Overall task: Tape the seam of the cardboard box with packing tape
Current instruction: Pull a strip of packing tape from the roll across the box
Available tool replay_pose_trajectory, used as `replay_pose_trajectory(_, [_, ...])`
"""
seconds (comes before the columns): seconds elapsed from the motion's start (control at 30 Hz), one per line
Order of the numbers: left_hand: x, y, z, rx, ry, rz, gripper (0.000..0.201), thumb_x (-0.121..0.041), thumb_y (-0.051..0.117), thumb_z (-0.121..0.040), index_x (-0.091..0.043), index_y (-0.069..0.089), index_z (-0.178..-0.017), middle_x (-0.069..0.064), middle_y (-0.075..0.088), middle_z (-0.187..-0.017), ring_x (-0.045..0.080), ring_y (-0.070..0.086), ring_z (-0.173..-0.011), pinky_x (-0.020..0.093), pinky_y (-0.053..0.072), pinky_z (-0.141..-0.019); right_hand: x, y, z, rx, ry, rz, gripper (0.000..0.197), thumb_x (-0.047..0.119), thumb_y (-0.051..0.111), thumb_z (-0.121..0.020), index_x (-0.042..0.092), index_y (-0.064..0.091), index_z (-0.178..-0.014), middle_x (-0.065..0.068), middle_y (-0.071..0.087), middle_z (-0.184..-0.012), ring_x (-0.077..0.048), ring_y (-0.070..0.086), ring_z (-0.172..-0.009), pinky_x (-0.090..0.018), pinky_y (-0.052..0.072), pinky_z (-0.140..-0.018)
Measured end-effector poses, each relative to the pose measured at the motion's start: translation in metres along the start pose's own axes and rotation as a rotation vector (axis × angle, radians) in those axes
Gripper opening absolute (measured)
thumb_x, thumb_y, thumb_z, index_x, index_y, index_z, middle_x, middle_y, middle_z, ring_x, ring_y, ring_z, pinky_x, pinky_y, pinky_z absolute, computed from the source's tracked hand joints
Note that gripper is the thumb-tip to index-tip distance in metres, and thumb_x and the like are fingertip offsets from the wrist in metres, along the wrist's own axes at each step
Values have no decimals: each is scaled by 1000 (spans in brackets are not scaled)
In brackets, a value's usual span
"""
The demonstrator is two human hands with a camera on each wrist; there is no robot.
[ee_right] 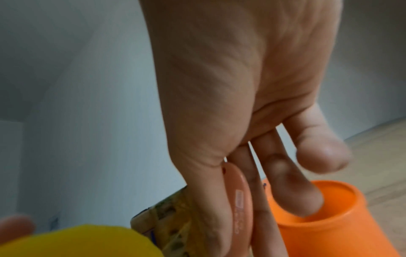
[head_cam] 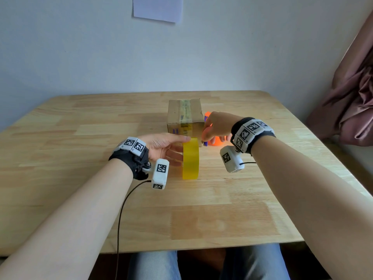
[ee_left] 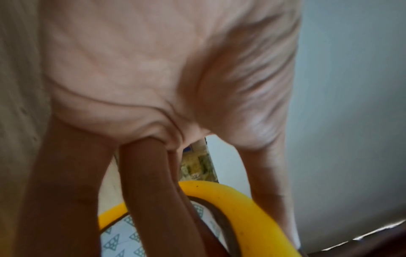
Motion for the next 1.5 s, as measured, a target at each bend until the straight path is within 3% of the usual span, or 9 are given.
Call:
replay_pose_trajectory(0.5, [2, 7, -2, -51, 5, 6, 32, -37, 80, -71, -14, 70, -91, 10, 78, -83, 23, 77, -65, 35, 62, -60, -73, 46, 21, 85, 284, -277, 28, 28, 69, -96, 8, 73, -116, 4, 79, -78, -13, 62, -58, -25, 52, -58])
replay_pose_trajectory(0.63, [2, 8, 0, -60, 2, 10, 33, -37, 80, -71, -14, 70, -91, 10, 78, -83, 23, 76, -65, 35, 62, -60, -57, 28, 19, 48, 325, -42, 43, 44, 62, -98, 7, 68, -117, -9, 73, -108, -20, 66, -71, -32, 54, -70])
replay_pose_trajectory(0.77, [4, 10, 2, -52, 13, 25, 32, -38, 79, -74, -13, 71, -93, 9, 77, -84, 23, 76, -65, 34, 63, -63, -33, 21, 13, 98, 266, -361, 63, 67, 44, -97, 15, 80, -98, -6, 78, -106, -23, 65, -73, -31, 49, -68])
replay_pose_trajectory(0.9, [3, 11, 5, -62, 22, 7, 45, -42, 83, -67, -13, 71, -99, 8, 77, -87, 22, 77, -68, 34, 62, -64, -6, 32, 7, 321, 176, -569, 80, 90, 56, -69, 19, 83, -94, 0, 82, -102, -31, 66, -113, -50, 43, -108])
replay_pose_trajectory(1.03, [5, 9, 7, -53, 38, 8, 79, -49, 99, -37, -13, 73, -101, 8, 75, -94, 25, 77, -76, 41, 61, -76, -1, 38, 3, 294, 179, -568, 71, 76, 72, -62, 19, 80, -104, 3, 82, -101, -28, 67, -113, -49, 38, -113])
replay_pose_trajectory(1.17, [7, 14, 8, -88, 10, 37, 53, -63, 75, -71, -18, 71, -98, 5, 71, -87, 23, 75, -71, 40, 61, -70, 3, 36, 15, 347, 161, -635, 42, 56, 74, -82, 16, 80, -94, -2, 82, -95, -19, 75, -93, -54, 28, -117])
replay_pose_trajectory(1.27, [7, 13, 4, -191, -6, 95, 41, -58, 67, -89, -18, 67, -100, 3, 65, -79, 22, 69, -66, 38, 59, -66, -3, 25, 23, 230, 186, -662, 42, 49, 83, -74, 11, 69, -88, -2, 75, -83, -25, 67, -91, -45, 35, -101])
replay_pose_trajectory(1.33, [7, 14, 0, -259, -2, 112, 35, -52, 68, -91, -18, 67, -100, 2, 62, -80, 20, 65, -65, 34, 56, -64, -13, 15, 27, 117, 212, -737, 64, 49, 86, -59, 8, 69, -106, -8, 75, -108, -31, 68, -105, -42, 46, -105])
replay_pose_trajectory(1.5, [10, 15, -14, -409, -5, 134, 20, -39, 72, -92, -19, 71, -93, -3, 58, -85, 15, 58, -71, 29, 49, -62, -45, -13, 43, -226, 308, -698, 54, 46, 81, -72, 10, 64, -108, -10, 67, -104, -28, 65, -92, -38, 56, -84])
Point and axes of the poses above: each hand's wrist, its own z-axis away from the middle knuckle, its own y-axis out of the palm, x = y × z, the point moved 3 cm from there along -z, towards the middle knuckle
